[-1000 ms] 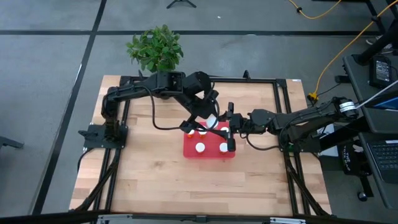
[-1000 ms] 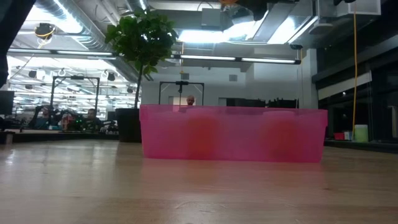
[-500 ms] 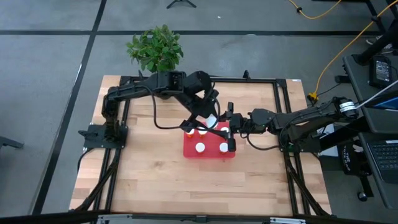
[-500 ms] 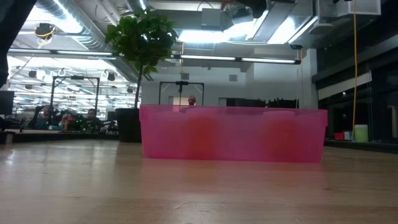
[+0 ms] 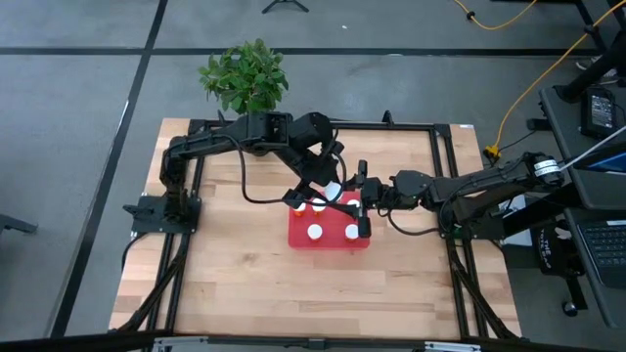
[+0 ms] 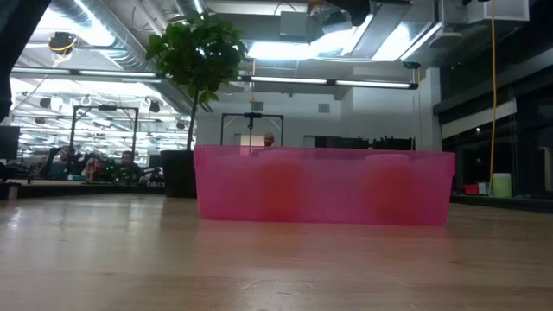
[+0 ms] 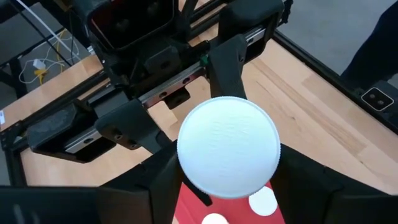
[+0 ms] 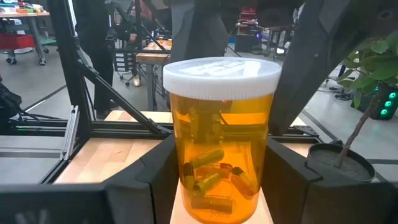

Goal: Pick and place pill bottles into a basket
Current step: Put the orange pill bottle into the red bin

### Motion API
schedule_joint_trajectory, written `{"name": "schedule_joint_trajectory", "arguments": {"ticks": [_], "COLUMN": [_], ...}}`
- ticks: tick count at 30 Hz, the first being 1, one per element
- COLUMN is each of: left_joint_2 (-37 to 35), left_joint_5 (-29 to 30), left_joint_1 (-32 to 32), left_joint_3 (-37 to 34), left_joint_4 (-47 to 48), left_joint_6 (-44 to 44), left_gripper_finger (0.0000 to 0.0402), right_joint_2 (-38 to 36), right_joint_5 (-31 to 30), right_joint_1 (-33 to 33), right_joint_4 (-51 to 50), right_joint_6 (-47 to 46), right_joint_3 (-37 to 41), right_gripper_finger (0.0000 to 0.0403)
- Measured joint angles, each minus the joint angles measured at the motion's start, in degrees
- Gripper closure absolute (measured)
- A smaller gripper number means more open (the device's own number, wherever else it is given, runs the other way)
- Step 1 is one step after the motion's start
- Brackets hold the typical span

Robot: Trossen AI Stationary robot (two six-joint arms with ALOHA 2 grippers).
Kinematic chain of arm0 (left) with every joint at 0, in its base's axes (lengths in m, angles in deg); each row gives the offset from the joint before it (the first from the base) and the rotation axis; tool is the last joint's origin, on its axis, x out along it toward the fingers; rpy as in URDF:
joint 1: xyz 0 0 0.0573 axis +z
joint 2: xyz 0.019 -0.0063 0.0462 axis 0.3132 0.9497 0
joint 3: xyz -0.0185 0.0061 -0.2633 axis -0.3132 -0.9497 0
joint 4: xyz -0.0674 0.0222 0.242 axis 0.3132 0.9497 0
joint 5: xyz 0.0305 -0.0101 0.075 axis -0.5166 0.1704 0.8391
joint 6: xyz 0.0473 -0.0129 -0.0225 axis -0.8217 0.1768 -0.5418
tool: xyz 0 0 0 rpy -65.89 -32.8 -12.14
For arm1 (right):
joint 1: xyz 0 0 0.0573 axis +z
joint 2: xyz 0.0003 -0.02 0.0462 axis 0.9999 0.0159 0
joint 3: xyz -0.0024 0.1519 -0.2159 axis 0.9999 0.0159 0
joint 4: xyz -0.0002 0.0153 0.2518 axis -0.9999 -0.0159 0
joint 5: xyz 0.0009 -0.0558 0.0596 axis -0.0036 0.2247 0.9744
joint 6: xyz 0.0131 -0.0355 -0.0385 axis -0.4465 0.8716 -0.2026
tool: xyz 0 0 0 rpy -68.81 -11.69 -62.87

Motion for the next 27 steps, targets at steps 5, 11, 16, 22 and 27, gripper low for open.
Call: {"name": "schedule_joint_trajectory", "arguments": {"ticks": [5,11,16,22,27], "left_joint_2": [0.0,0.0,0.0,0.0,0.0], "left_joint_5": [0.4,0.4,0.0,0.7,1.3], "left_joint_1": [0.0,0.0,0.0,0.0,0.0], "left_joint_3": [0.0,0.0,0.0,0.0,0.0], "left_joint_4": [0.2,-0.1,0.0,0.4,1.3], "left_joint_6": [0.0,0.0,0.0,0.0,-0.9], "left_gripper_finger": [0.0193,0.0193,0.0194,0.0194,0.0194], "right_joint_2": [-0.1,-0.1,0.1,0.0,0.0], "right_joint_5": [0.2,0.1,-0.2,-1.8,-1.8], "right_joint_1": [-0.9,-1.5,-1.6,-1.6,-1.6], "right_joint_4": [-1.6,-3.4,-3.6,-10.6,-18.7], "right_joint_6": [-2.2,-4.5,-4.7,-7.1,-9.8], "right_joint_3": [-0.1,-0.1,0.0,0.0,0.0], "right_gripper_finger": [0.021,0.0178,0.0139,0.0109,0.0106]}}
